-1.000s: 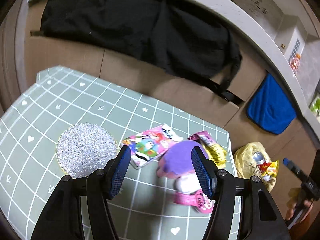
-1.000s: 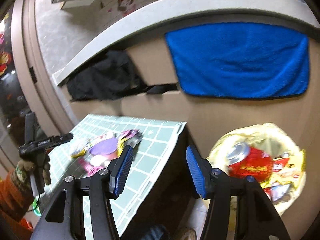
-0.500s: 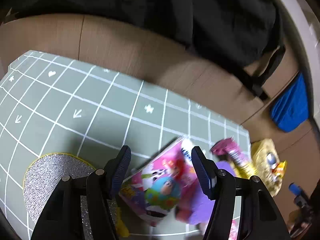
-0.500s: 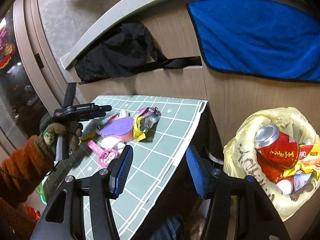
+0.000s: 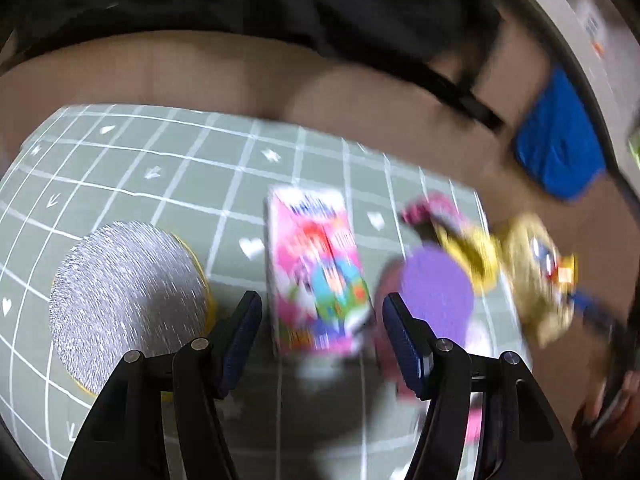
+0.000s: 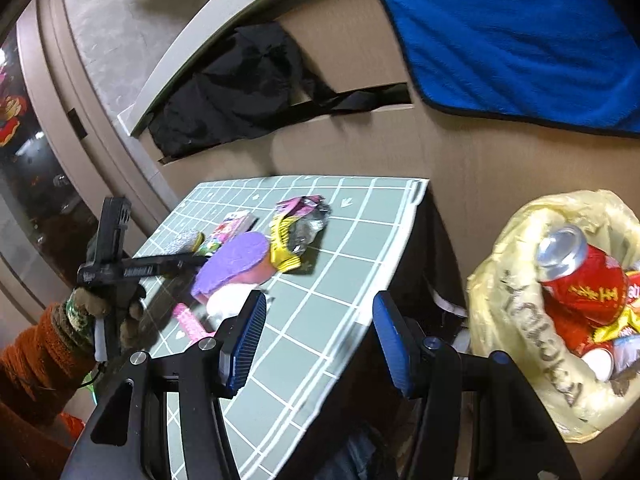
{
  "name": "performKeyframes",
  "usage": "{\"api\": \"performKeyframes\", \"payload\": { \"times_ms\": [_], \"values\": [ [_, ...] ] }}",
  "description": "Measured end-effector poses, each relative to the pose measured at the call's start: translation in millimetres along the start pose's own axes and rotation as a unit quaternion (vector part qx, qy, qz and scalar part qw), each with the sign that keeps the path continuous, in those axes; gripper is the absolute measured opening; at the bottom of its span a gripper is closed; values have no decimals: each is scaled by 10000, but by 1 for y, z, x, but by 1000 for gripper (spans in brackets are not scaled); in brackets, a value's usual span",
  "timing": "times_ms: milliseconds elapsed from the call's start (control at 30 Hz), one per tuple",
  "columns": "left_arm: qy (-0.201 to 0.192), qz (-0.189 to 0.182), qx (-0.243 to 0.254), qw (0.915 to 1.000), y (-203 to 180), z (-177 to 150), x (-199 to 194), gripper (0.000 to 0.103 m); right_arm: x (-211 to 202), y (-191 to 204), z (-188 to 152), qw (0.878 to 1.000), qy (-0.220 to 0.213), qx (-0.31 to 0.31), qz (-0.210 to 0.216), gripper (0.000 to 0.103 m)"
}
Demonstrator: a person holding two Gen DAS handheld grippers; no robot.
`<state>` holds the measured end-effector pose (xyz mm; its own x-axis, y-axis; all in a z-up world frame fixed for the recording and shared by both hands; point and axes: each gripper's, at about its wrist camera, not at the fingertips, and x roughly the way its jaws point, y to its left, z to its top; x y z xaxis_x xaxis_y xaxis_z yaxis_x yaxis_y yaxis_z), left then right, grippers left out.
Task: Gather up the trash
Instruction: 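Return the left tool to the table and grasp the pink Kleenex tissue pack, then grasp the purple sponge with the right tool while the left holds the tissue pack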
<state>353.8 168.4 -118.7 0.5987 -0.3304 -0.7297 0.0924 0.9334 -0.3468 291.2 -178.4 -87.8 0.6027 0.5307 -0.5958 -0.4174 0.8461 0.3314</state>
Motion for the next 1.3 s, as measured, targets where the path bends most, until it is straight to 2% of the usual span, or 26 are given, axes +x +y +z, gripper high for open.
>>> {"api": "performKeyframes", "payload": {
  "times_ms": [100,267,400,467,500,533,633,767,900,1000,1167,1300],
  "values": [
    [13,339,-306,9990,0,15,16,64,2,11,-2,9998,21,-183,-14,53],
    [137,813,-59,9966,-22,25,41,63,-2,20,-7,9989,23,-435,-141,53],
    [196,1090,58,9938,-31,27,46,63,-4,14,-9,9995,60,-296,-106,53],
    [242,1087,-81,9937,-28,29,45,58,-3,11,-8,9998,92,-154,6,53],
    [254,1086,-180,9936,-25,29,42,51,-2,12,-7,9999,107,-95,80,53],
    [254,1056,-248,9938,-23,29,39,49,-1,14,-6,9998,115,-73,140,53],
    [143,1013,-277,9944,-18,21,20,46,6,25,-5,9996,166,-141,175,53],
    [-138,888,-548,9944,-13,2,-23,45,25,47,-4,9984,393,-321,263,53],
    [-588,865,-734,9918,-9,-17,-71,45,54,65,2,9961,735,-302,370,53],
    [-945,907,-1035,9860,6,-34,-106,45,80,73,10,9945,947,-178,413,53],
    [-1248,1001,-1212,9797,28,-53,-134,46,120,90,22,9926,1158,-68,362,53],
    [-1288,1047,-1431,9757,48,-67,-144,46,149,105,31,9908,1336,-188,60,55]
  ]
}}
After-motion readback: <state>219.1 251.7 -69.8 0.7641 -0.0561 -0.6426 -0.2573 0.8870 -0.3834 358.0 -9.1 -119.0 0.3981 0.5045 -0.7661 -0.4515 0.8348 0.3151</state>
